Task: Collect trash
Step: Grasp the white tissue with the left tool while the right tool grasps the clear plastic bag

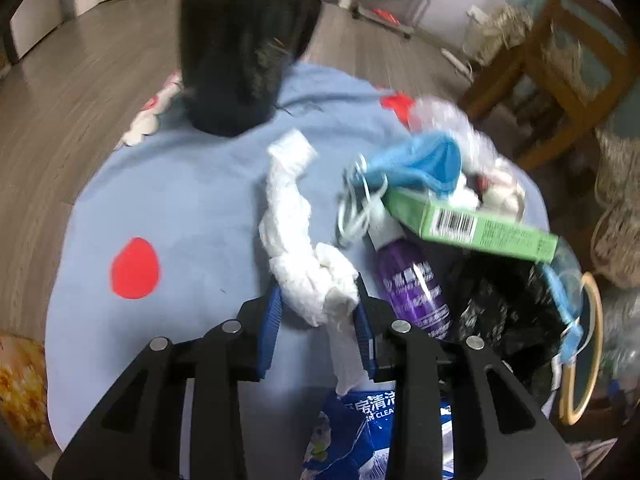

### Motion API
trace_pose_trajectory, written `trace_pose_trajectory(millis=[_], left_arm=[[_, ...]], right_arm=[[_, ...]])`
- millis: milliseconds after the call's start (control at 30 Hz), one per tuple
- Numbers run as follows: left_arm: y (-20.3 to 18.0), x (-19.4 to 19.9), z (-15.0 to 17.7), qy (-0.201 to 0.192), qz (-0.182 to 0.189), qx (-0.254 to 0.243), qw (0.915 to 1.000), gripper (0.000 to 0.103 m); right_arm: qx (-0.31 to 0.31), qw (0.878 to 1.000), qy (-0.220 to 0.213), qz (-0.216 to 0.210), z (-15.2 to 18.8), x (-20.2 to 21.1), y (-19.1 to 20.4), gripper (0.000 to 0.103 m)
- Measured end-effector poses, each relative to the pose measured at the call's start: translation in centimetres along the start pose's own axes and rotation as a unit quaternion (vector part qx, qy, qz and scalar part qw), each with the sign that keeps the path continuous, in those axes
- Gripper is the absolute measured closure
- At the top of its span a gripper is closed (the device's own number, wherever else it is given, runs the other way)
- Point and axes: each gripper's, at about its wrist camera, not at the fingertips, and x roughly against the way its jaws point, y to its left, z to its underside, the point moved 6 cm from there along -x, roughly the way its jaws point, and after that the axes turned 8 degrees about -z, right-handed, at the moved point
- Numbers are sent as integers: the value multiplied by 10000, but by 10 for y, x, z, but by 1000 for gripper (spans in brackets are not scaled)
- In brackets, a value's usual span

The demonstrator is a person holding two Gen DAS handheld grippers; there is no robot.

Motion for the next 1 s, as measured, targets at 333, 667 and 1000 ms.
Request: trace_pose_trajectory(millis=[333, 667, 1000], left_arm=[[20, 44, -22, -595, 166, 540, 9966, 70], [31, 59, -34, -874, 232, 615, 9940, 70], [25, 62, -38, -876, 493, 567, 9933, 70]], right_arm=[[794, 9957, 233, -413, -46, -53, 80, 43], [1337, 9873, 804, -288, -89, -149, 138, 43], [1348, 9734, 1840, 195, -130, -227, 106, 43]])
